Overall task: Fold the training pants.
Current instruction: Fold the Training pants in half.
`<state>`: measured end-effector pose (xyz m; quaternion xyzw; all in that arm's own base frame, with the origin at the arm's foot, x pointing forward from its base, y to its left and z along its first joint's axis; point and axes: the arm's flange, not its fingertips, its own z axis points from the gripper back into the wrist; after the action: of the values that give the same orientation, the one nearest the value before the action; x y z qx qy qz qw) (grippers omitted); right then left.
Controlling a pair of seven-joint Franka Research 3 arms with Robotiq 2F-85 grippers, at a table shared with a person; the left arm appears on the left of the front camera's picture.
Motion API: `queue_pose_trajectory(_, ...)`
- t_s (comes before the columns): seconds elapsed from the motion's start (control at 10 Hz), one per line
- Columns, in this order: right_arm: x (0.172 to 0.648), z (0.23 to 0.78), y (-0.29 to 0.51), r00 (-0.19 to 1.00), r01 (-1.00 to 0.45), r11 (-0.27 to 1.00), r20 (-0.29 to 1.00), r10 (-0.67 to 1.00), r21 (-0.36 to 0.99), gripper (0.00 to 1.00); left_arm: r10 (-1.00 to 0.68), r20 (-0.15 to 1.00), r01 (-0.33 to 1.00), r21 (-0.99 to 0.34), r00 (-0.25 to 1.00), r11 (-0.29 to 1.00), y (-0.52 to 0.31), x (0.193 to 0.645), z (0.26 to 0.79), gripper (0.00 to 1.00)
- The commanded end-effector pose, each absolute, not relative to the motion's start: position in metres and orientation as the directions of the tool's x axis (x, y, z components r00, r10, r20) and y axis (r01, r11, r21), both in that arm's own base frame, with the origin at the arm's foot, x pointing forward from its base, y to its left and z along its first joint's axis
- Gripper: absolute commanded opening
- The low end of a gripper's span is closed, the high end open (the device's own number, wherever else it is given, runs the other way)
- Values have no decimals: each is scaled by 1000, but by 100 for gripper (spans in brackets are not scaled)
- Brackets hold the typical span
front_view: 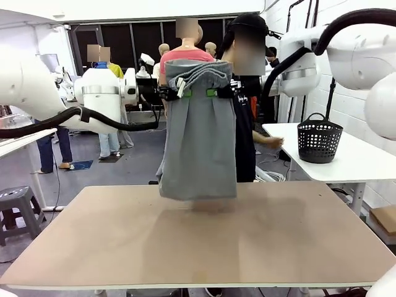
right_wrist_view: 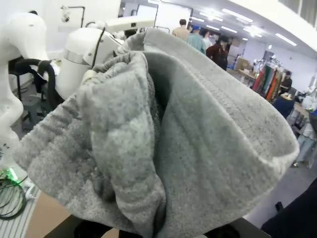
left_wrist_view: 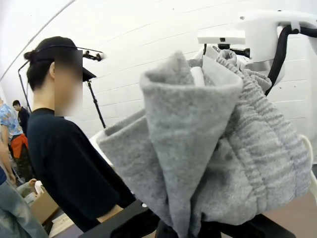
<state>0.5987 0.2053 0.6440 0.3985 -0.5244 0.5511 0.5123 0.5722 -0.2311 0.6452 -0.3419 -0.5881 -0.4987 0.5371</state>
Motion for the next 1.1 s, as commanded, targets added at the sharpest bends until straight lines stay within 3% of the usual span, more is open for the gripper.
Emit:
queue_pose_trajectory(0.0, 636, 654, 216, -146, -983, 86, 973, 178, -164, 0, -165, 968, 929, 230, -188, 290, -239, 606, 656, 0)
queue_pose_trajectory(0.3, 639, 610, 207, -160, -986, 25, 970, 181, -168, 0, -167, 961, 937, 257, -221, 236, -230, 629, 622, 0)
queue_pose_trajectory(0.5, 607, 565, 198, -104, -994, 5, 981, 166, -106, 0, -141, 969, 949, 231, -204, 213, -228, 616, 591, 0)
queue_pose_trajectory(0.8, 572, 540, 196, -30, -1000, -9, 993, 110, -29, 0, -89, 990, 974, 125, -110, 190, -216, 586, 564, 0)
queue_pose_trajectory(1.0, 553, 531, 198, 97, -995, -34, 993, 69, 99, 0, -97, 995, 987, 1, 15, 162, -209, 555, 544, 0)
